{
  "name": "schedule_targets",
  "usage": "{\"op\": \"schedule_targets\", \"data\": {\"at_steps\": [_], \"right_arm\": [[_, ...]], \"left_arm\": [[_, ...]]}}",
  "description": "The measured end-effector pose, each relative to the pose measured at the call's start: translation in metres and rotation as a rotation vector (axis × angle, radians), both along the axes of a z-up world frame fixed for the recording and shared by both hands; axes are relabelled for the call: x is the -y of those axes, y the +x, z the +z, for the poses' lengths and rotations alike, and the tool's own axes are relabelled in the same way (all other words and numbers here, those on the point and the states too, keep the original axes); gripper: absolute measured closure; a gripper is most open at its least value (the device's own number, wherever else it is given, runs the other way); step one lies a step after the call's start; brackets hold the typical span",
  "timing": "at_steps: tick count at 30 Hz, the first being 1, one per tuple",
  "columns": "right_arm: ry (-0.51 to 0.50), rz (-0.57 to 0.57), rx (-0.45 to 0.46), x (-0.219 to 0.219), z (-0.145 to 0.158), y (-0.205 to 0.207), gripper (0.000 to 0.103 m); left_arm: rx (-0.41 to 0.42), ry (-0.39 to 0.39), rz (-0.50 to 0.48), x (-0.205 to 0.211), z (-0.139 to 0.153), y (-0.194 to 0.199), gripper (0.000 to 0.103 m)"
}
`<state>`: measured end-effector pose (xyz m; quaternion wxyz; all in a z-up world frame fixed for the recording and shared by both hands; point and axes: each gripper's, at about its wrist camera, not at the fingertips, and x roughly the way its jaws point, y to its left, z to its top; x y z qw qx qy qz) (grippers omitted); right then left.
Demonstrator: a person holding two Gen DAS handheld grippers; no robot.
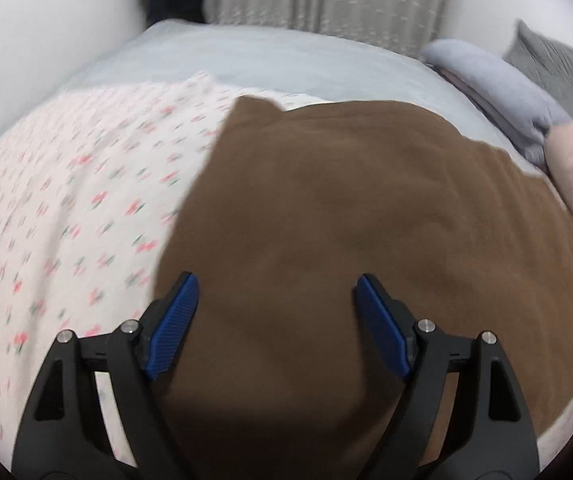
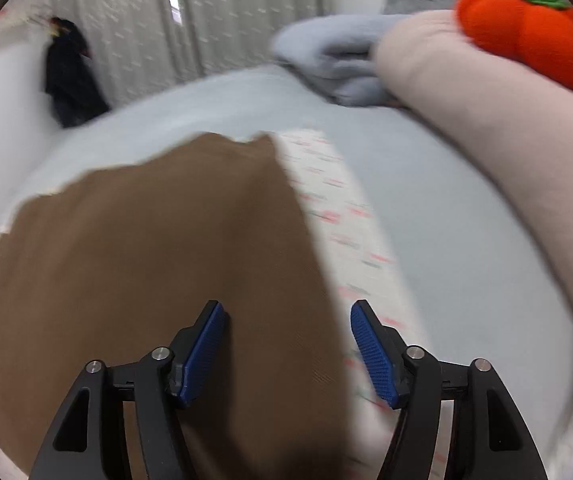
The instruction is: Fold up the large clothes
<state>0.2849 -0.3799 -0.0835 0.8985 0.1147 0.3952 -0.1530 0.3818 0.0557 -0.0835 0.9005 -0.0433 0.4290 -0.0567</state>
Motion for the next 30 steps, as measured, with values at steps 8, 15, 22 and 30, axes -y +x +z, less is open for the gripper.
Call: {"op": "schedule_targets", "data": {"at_steps": [8,15,22,30], "right_arm": [[0.151,0.120,0.081,-0.062,0.040,-0.032,0.031],[0.303,0.025,-0.145,-0.065,0.001,-0.028,0.031],[0.397,-0.045,-0.089,-0.056,0.035,-0.070,0.023],[0.364,-0.051,-0.072,-0.068,0.025,-0.093,0.019]], "left_arm": [[0.070,-0.106,-0.118,0.052,0.040,-0.074,0.021],[-0.137,-0.127,0.012,0.041,0.021,-0.099,0.021],[-0.099,-0.313,0.138,-0.018,0.046,-0.123,0.010],[-0.191,-0.547,0.261,-0.066,0.005,-0.135,0.010]]}}
